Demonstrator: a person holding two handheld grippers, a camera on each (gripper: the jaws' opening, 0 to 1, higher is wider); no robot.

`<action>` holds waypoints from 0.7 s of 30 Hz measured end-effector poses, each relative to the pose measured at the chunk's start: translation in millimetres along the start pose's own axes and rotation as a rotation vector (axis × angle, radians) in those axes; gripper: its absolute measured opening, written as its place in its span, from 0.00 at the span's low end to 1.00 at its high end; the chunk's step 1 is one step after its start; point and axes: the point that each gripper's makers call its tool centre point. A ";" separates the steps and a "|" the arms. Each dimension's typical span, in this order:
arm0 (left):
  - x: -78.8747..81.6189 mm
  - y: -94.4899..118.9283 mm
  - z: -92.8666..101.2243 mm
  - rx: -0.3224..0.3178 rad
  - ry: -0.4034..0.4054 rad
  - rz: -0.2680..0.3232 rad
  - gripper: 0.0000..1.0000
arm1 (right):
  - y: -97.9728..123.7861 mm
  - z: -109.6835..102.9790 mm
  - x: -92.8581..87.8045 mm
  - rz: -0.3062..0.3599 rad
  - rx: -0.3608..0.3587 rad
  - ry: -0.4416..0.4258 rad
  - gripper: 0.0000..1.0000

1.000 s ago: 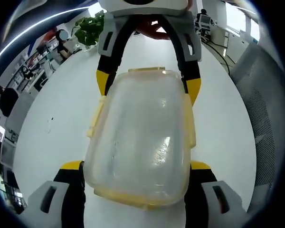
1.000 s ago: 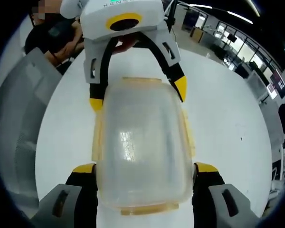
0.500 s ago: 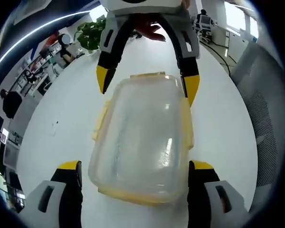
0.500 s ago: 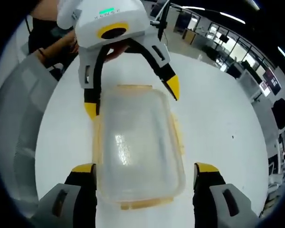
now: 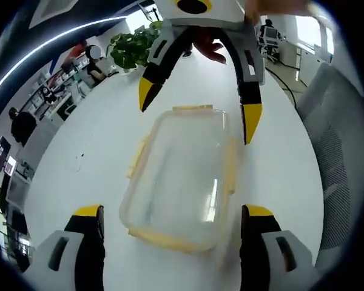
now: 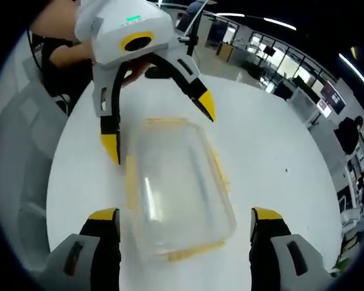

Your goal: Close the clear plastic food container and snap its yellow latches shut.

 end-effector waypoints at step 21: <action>-1.2 29.7 19.6 0.089 0.119 0.096 0.95 | 30.0 -7.1 3.2 0.057 -0.117 -0.161 0.90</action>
Point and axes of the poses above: the point that each gripper's makers call its tool centre point, and the gripper's own axes: y roughly backward along the fingers, z roughly to its right, x roughly out of its top, and after that the axes turned 14 degrees about -x, right-handed
